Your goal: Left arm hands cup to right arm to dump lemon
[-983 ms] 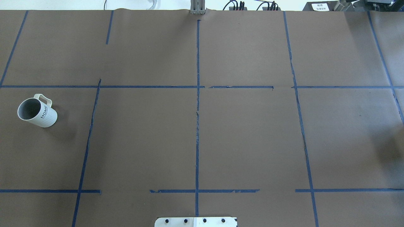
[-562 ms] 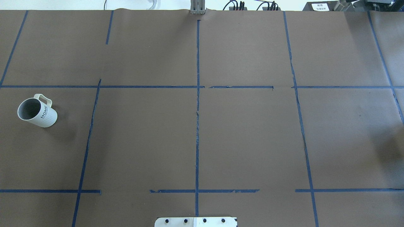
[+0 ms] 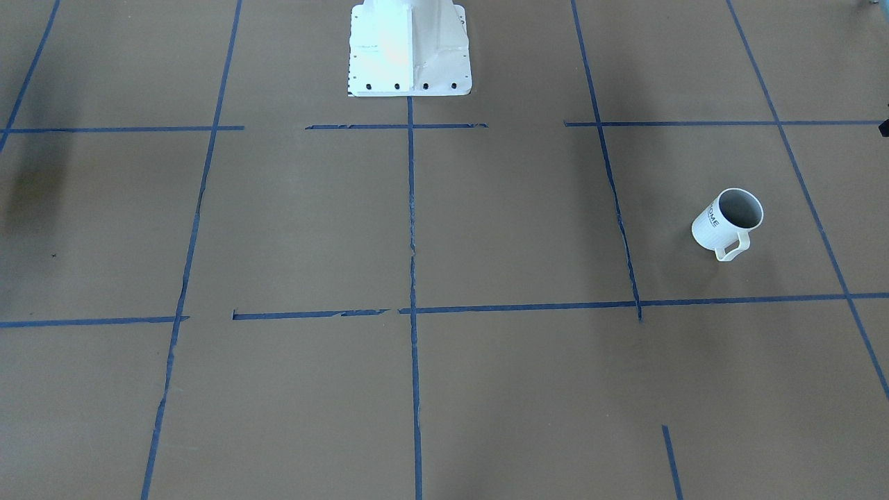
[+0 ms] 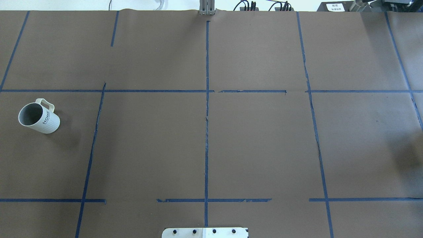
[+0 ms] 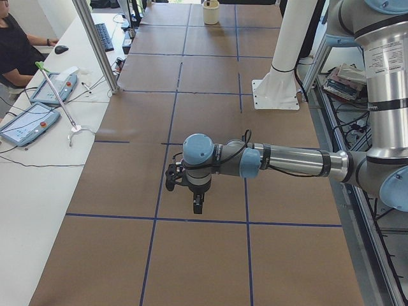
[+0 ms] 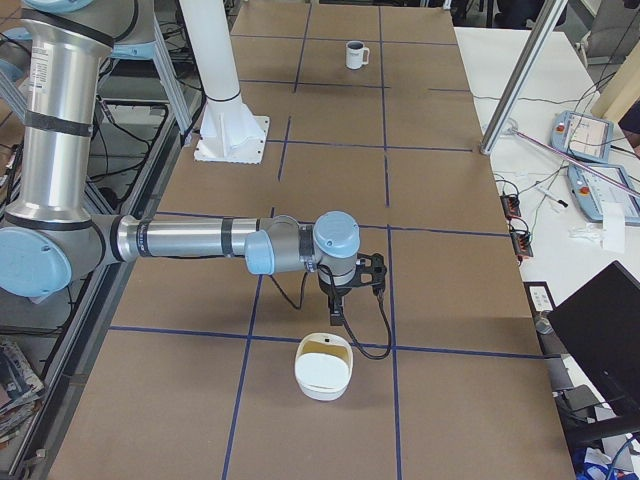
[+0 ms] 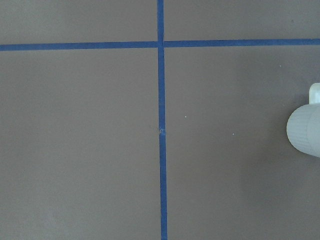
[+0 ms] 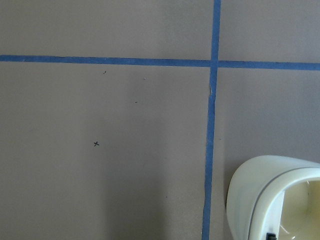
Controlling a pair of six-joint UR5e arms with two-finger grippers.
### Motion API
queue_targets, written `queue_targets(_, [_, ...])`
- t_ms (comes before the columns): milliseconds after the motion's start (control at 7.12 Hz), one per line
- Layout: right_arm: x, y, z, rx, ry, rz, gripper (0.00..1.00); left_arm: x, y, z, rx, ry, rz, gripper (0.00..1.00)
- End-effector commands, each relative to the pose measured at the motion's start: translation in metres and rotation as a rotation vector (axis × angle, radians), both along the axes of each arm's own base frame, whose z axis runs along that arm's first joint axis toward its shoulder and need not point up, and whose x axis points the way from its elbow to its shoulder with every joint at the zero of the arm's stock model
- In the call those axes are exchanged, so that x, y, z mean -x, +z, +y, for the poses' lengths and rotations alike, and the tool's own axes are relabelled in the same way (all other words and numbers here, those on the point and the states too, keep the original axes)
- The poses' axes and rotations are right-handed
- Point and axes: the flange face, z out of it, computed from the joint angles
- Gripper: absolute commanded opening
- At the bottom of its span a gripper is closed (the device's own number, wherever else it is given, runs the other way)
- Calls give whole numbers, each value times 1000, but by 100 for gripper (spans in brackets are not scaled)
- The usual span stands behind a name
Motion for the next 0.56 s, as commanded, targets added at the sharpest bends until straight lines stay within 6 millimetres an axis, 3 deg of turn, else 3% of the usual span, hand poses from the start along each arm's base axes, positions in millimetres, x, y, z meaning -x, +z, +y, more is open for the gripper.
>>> queue_targets(0, [0,-1,-1,-2,1,-2,100,-1,-2,-1,-15,0,1,100])
queue_targets(281, [0,-3,-1,-5,0,-4,100,-10,-8,-5,-61,18,7,100])
queue_targets(421, [0,-5,-1,-12,-1,-4,100,-31,-14,-8,-72,28,16,100])
